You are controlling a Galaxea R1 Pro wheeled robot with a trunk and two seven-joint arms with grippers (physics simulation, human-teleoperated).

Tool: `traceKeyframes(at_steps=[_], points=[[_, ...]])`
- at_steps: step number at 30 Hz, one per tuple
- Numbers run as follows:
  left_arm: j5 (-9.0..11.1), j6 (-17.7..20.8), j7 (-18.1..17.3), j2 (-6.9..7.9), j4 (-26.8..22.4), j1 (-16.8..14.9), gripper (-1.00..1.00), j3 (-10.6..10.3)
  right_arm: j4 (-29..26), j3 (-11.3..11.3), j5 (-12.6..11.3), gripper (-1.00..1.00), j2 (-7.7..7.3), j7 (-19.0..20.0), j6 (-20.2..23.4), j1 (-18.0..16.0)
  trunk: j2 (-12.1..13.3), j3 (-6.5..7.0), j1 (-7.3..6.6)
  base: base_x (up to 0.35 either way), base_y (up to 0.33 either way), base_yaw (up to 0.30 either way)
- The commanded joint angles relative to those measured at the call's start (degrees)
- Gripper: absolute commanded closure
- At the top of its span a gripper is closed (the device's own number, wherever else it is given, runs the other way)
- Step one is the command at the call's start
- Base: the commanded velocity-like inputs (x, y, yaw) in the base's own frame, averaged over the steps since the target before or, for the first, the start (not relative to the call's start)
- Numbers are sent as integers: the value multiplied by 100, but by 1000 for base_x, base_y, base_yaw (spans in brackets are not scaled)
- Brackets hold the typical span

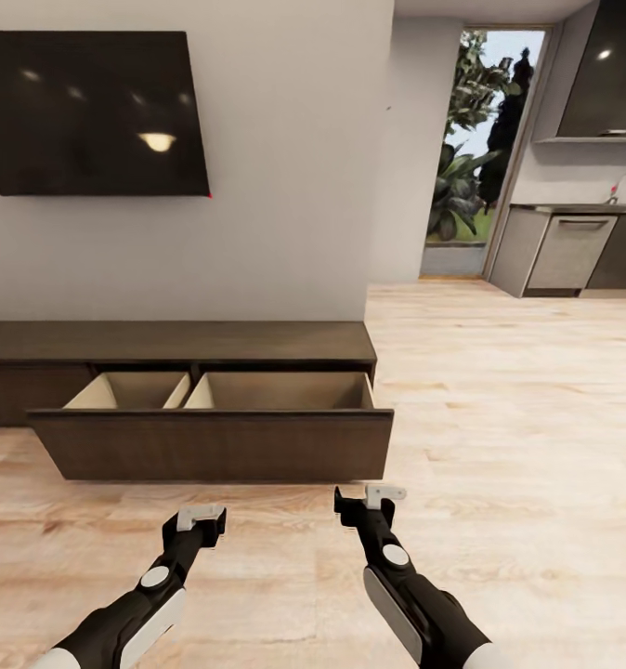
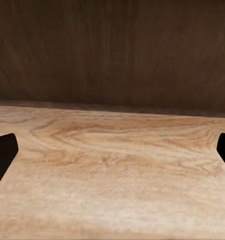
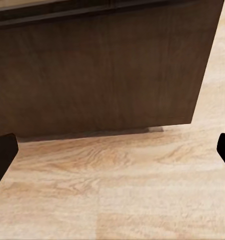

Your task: Place each of the two pumpkins and all three candles from the living room inside a cabinet in the living room (use any cabinet), then make sure every cabinet is closed, and position the cauldron so it is next to a table in the living room.

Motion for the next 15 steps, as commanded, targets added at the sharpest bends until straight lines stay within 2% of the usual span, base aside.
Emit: traceKeyframes(at_steps=[1, 4, 8, 10, 15], points=[[61, -36, 41, 8, -3, -7, -100, -48, 0, 25, -63, -100, -4, -36, -34, -6, -2, -6, 2, 329, 108, 0], [66, -32, 42, 8, -3, -9, -100, -48, 7, -45, -74, -100, -6, -35, -36, -6, -2, -6, 2, 331, 128, 0], [68, -28, 38, 8, -2, -9, -100, -44, 20, -338, -78, -100, -3, 65, -37, -6, -2, -6, 2, 331, 147, 0], [70, -27, 36, 8, -2, -9, -100, -41, 48, -446, -77, -100, -5, 243, -37, -6, -2, -6, 2, 313, 145, 0], [98, -36, 35, 8, -4, -10, -100, -40, 174, -668, -75, -100, 2, 522, -37, -6, -2, -6, 2, 142, 68, 0]])
